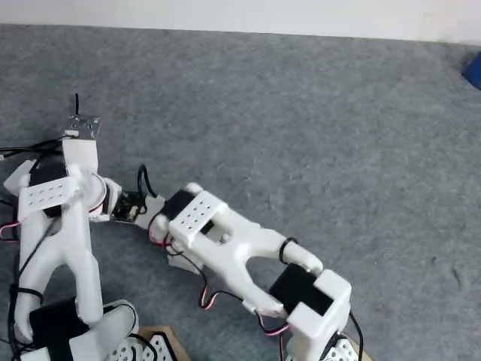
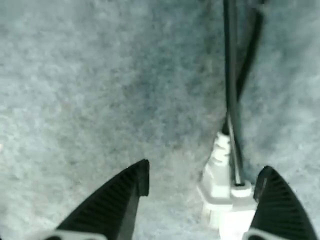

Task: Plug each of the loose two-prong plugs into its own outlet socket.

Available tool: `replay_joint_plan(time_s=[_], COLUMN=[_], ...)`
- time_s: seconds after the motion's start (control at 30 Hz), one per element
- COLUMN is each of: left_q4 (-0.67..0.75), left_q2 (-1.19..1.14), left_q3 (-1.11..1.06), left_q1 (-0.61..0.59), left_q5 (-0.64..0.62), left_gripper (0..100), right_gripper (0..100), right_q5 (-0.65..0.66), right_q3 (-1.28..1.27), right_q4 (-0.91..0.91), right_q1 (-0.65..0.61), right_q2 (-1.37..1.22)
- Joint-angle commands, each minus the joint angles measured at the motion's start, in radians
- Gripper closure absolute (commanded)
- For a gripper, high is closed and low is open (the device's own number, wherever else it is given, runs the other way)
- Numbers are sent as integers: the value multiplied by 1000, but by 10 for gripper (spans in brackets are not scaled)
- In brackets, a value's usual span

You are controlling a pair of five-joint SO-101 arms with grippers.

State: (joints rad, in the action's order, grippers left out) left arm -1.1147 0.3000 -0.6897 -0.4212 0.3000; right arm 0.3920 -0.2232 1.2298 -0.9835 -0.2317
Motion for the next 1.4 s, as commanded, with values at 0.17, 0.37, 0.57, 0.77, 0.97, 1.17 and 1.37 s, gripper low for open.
replay_joint_plan(time_s=[0.17,0.37,0.57,0.77,0.97,1.17,1.37], left_q4=[20,18,23,17,11,-9,-54], left_q2=[4,10,12,12,12,12,12], left_q3=[4,4,36,160,165,231,352], left_q1=[19,13,-47,-200,-206,-257,-389], left_q5=[6,5,-3,-101,-101,-107,-176], left_gripper=[597,597,597,597,597,597,597], right_gripper=[681,712,983,992,990,988,988], right_q5=[-51,-51,-60,-54,-60,-83,-215], right_q3=[67,-8,-8,-2,-1,2,2], right_q4=[41,-4,-2,-7,-18,-70,-99], right_q1=[-19,4,1,5,27,84,79], right_q2=[15,15,15,18,15,18,18])
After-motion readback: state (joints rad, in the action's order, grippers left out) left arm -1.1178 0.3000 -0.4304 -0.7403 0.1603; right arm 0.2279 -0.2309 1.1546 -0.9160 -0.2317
